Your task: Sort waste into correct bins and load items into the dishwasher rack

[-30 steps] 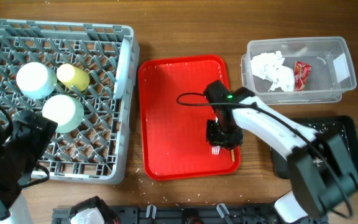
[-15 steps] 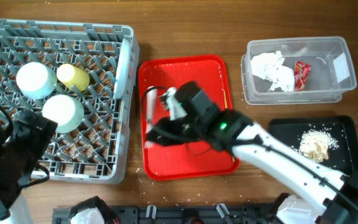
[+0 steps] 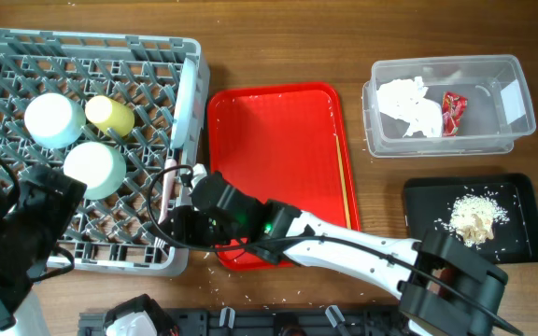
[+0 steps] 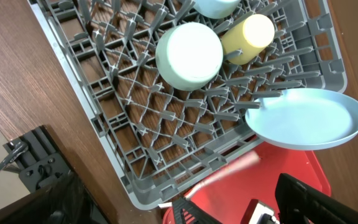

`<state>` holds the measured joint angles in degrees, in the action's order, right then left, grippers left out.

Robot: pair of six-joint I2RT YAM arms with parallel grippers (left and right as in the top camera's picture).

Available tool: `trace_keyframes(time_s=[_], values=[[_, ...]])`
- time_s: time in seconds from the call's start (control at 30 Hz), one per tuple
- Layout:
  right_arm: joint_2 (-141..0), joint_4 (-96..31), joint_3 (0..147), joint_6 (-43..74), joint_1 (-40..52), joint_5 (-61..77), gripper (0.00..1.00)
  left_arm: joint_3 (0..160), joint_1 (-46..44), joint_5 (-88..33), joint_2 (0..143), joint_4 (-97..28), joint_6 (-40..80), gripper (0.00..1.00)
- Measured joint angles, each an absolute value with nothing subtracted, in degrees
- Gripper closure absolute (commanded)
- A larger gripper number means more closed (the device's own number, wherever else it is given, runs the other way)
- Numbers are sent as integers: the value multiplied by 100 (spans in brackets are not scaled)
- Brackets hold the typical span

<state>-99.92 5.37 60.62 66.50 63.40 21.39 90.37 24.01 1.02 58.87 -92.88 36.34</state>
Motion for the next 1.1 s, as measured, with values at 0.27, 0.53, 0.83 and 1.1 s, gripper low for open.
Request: trace_keyframes(time_s=[0.27,0.53,0.83,1.1], values=[[-9992,-158,6152,6202,6241,2003,43,9037,2401,102,5887,-9286,3634,0],[-9271,-3437,7441,5271,5590,1409,44,9037,2401,102,5887,-9288,3634,0],[-8497,-6543,7376,3754,2991,-172,41,9037,2401,102,5887,-9292,3634,0],[-9358,-5881,6337,3286,2888,-429,60,9037,2401,102,5887,-9295,3634,0]])
